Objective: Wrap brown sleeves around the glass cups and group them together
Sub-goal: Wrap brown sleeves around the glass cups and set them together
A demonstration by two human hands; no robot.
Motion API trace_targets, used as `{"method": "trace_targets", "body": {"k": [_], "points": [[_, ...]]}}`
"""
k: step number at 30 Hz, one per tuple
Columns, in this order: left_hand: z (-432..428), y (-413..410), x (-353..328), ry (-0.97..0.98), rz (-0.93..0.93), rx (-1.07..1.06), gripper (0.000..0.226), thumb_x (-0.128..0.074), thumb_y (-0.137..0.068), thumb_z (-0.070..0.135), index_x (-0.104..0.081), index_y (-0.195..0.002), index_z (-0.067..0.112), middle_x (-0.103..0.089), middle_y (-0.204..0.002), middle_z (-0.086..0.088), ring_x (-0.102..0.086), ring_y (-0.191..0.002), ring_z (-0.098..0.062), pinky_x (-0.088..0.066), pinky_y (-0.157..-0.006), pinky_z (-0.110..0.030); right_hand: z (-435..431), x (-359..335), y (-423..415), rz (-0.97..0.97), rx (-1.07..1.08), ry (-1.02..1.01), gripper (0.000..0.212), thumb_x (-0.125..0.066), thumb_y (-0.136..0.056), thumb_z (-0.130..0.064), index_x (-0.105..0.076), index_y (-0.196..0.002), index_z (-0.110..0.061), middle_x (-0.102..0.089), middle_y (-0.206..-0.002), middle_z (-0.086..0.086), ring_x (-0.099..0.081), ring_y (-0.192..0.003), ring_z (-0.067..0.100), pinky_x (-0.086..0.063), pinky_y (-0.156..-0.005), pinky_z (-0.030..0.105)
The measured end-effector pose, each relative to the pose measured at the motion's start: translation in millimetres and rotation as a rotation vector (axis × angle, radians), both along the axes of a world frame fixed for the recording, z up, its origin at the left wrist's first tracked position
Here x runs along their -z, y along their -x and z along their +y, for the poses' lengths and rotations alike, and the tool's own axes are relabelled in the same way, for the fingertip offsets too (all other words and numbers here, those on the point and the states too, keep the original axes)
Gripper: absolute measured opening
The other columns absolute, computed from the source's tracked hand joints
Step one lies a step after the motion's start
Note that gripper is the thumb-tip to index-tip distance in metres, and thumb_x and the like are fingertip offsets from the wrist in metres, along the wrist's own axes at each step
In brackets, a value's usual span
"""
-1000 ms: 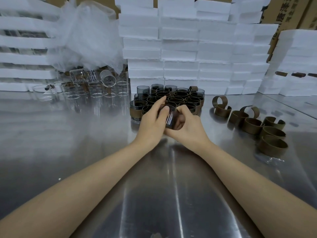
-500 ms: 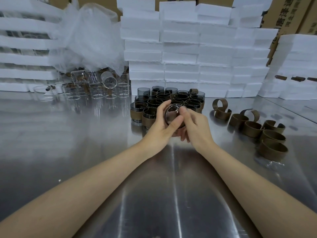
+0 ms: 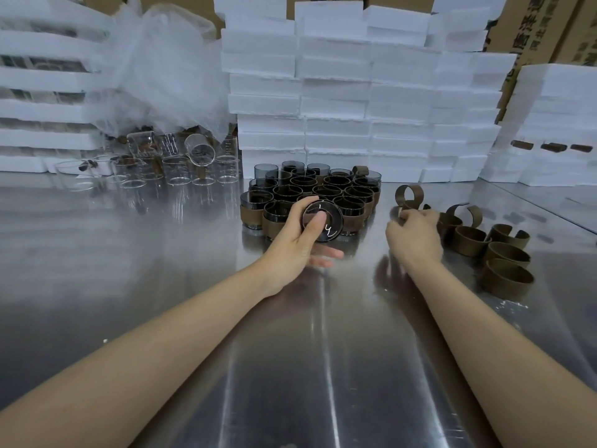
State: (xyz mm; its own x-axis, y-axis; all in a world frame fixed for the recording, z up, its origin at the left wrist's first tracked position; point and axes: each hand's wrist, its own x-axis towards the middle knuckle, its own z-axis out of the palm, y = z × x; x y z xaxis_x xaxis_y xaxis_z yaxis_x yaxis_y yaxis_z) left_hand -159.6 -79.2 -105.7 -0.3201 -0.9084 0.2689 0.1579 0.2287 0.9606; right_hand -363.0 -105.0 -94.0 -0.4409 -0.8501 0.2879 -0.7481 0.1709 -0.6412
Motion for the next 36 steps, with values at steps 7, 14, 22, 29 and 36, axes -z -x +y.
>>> {"method": "trace_targets", "body": {"k": [7,14,22,29,36], "points": [[1.2,-3.3,-1.0,0.059,-0.080,-0.037,0.051,-0.043,-0.102,0.037,-0.024,-0.149,0.036,-0.015,-0.159,0.011,-0.073,-0.095,-0.017,-0.049,-0.049,-0.017,-1.0,0.6,28.1,-0.076,0.126,-0.036,0.034,-0.044,-0.091,-0.016,-0.061,-0.118,-0.003,-0.025,-0.151,0.010,-0.056,-0.104,0.039,-0.042,-0.091,0.039],[0.2,-5.0,-1.7,-0.026,-0.038,0.037,0.042,-0.050,-0.100,0.032,-0.042,-0.141,0.036,-0.034,-0.153,0.001,-0.074,-0.090,-0.028,-0.054,-0.051,-0.019,0.0,-6.2,21.6,-0.153,0.146,0.165,0.035,-0.045,-0.091,-0.018,-0.060,-0.123,-0.020,-0.066,-0.112,0.013,-0.061,-0.101,0.037,-0.049,-0.087,0.042],[2.0,-4.6,-3.4,-0.120,0.039,0.070,0.036,-0.058,-0.096,0.018,-0.057,-0.132,0.022,-0.058,-0.135,-0.007,-0.074,-0.083,-0.034,-0.060,-0.067,-0.027,-5.9,2.3,26.2,-0.107,-0.070,0.022,0.032,-0.056,-0.090,-0.017,-0.064,-0.121,-0.015,-0.064,-0.116,0.011,-0.061,-0.101,0.032,-0.052,-0.090,0.049],[2.3,-4.0,-3.2,-0.085,0.029,-0.005,0.041,-0.064,-0.093,0.013,-0.058,-0.133,0.022,-0.057,-0.137,-0.003,-0.073,-0.080,-0.039,-0.061,-0.070,-0.030,-6.2,1.0,23.8,-0.235,0.137,0.259,0.030,-0.052,-0.090,-0.018,-0.066,-0.117,-0.019,-0.068,-0.109,0.006,-0.062,-0.101,0.030,-0.049,-0.082,0.037],[2.4,-3.8,-5.5,-0.132,0.014,-0.074,0.038,-0.053,-0.099,0.011,-0.057,-0.135,0.022,-0.055,-0.138,-0.005,-0.074,-0.075,-0.034,-0.056,-0.058,-0.019,-7.7,3.2,13.0,-0.243,-0.223,0.164,0.011,-0.065,-0.088,-0.013,-0.072,-0.097,-0.014,-0.071,-0.078,0.003,-0.059,-0.052,-0.001,-0.048,-0.059,0.016]]}}
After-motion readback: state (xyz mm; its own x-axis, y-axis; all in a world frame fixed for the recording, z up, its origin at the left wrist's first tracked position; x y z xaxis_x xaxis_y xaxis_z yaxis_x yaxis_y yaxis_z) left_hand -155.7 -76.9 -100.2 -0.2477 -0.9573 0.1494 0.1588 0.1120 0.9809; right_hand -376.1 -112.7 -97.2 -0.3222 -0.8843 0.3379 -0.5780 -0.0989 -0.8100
